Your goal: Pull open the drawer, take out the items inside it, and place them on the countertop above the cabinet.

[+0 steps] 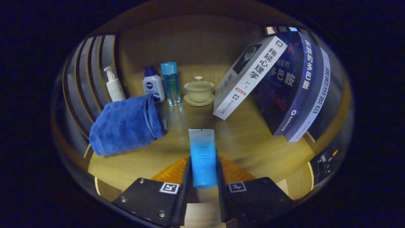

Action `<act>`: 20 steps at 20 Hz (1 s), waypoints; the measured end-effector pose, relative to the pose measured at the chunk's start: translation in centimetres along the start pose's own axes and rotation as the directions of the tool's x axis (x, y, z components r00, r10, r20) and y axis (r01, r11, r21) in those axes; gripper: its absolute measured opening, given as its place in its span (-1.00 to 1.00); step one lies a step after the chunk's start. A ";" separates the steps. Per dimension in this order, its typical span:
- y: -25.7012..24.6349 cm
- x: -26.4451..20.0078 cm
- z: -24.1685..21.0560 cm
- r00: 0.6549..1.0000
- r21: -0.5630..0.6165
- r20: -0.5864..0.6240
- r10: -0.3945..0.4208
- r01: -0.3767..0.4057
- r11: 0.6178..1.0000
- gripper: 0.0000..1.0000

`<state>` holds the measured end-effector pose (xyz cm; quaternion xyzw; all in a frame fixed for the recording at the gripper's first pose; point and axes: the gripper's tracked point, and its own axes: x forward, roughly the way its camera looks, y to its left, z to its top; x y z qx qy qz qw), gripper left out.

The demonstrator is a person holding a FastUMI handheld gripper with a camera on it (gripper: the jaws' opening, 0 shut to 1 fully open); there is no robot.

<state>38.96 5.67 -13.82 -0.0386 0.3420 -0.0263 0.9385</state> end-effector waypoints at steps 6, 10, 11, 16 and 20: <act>1.9 -3.5 2.0 0.988 -0.044 0.147 0.055 -0.049 0.998 0.86; 2.4 -10.3 4.6 0.929 -0.031 0.361 0.082 -0.076 0.997 0.88; 2.5 -12.3 4.9 0.910 -0.029 0.406 0.077 -0.072 0.997 0.87; 1.5 -21.1 2.4 0.841 -0.003 0.541 0.010 -0.010 1.000 0.87; 2.4 -23.4 -3.6 0.838 0.004 0.545 0.025 -0.032 0.999 0.87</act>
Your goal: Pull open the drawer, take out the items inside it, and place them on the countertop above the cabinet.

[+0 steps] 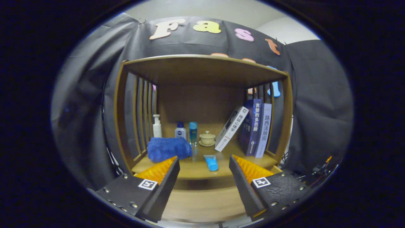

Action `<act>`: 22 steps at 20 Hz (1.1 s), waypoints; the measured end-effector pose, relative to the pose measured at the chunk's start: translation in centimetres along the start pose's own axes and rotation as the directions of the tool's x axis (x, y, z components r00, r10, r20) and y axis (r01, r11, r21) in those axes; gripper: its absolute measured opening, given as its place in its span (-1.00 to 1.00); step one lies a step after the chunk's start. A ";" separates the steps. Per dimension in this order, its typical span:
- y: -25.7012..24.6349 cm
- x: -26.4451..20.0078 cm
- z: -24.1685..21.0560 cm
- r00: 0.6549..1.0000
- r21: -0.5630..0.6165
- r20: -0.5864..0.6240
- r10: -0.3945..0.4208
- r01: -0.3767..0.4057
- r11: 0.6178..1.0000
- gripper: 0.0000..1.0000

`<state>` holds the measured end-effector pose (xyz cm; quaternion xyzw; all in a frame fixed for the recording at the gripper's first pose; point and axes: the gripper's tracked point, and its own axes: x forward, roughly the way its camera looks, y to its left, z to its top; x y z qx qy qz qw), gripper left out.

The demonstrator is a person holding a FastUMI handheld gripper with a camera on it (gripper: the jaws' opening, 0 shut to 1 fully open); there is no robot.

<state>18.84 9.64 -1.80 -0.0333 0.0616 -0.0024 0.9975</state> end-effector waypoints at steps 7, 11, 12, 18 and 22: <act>-0.2 -6.7 -8.3 0.999 0.115 -0.044 -0.006 0.011 0.993 0.87; -1.5 -8.0 -11.9 0.994 0.132 -0.102 -0.025 0.039 0.990 0.87; -1.8 -8.3 -12.7 0.994 0.153 -0.107 -0.032 0.048 0.987 0.87; -2.6 -7.5 -16.0 0.990 0.232 -0.134 -0.033 0.064 0.971 0.90; -2.4 -6.3 -17.3 0.987 0.241 -0.159 -0.002 0.040 0.970 0.90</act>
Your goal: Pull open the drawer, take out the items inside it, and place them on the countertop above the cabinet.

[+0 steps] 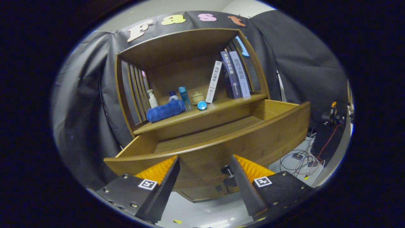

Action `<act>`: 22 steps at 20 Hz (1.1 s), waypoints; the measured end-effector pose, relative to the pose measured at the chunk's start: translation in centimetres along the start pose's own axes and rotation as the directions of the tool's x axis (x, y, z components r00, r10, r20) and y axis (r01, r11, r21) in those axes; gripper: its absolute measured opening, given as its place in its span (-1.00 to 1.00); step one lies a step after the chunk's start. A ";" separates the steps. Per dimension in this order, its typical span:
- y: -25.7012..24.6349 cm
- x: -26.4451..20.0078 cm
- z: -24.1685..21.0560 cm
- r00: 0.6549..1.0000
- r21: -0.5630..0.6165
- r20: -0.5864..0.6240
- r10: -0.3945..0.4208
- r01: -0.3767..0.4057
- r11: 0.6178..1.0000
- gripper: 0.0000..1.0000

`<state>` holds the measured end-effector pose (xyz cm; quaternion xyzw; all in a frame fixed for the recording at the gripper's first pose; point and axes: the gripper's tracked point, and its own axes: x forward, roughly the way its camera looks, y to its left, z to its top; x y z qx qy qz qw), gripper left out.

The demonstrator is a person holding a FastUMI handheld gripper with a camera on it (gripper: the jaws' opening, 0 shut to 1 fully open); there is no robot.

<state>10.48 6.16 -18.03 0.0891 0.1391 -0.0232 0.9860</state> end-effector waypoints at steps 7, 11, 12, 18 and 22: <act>0.3 0.6 -0.2 0.997 0.021 0.014 0.076 -0.076 0.997 0.90; 0.7 1.0 1.0 0.995 0.021 0.045 0.094 -0.095 0.995 0.91; 0.8 1.4 1.1 0.995 0.010 0.048 0.092 -0.093 0.996 0.91; 1.4 3.2 1.1 0.996 0.014 0.017 0.092 -0.092 0.996 0.91; 1.6 4.9 1.6 0.996 0.013 0.011 0.093 -0.094 0.996 0.92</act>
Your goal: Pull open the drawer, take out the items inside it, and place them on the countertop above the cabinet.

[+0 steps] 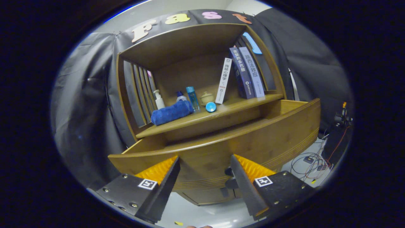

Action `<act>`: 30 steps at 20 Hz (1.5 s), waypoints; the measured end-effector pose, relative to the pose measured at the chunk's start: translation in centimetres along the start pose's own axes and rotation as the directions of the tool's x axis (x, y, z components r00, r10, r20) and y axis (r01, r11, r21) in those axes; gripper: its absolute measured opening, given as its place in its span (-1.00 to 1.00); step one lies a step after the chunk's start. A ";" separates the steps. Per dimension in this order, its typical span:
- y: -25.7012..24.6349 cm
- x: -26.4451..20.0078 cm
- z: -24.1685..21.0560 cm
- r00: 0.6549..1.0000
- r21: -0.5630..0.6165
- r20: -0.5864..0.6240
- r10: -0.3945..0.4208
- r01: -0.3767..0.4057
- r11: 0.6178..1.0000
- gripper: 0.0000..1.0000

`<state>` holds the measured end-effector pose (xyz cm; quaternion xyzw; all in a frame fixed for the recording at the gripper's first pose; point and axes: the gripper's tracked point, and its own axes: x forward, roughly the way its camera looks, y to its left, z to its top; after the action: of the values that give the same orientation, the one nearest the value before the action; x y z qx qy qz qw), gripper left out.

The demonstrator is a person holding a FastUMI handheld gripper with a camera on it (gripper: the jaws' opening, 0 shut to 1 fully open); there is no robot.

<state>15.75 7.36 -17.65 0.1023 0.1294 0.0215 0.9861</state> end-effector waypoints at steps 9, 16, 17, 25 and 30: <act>0.4 4.2 0.6 1.000 0.001 -0.015 0.004 -0.004 1.000 0.92; 0.3 7.5 1.5 1.000 -0.001 -0.025 0.012 -0.012 1.000 0.92; 0.4 8.0 1.5 1.000 -0.003 -0.029 0.012 -0.012 1.000 0.92; 0.2 10.6 1.9 0.999 0.012 -0.035 0.022 -0.022 1.000 0.94; 0.4 12.2 2.0 0.999 0.014 -0.044 0.027 -0.026 1.000 0.94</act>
<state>28.05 8.16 -18.75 0.1099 0.1501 0.0361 0.9819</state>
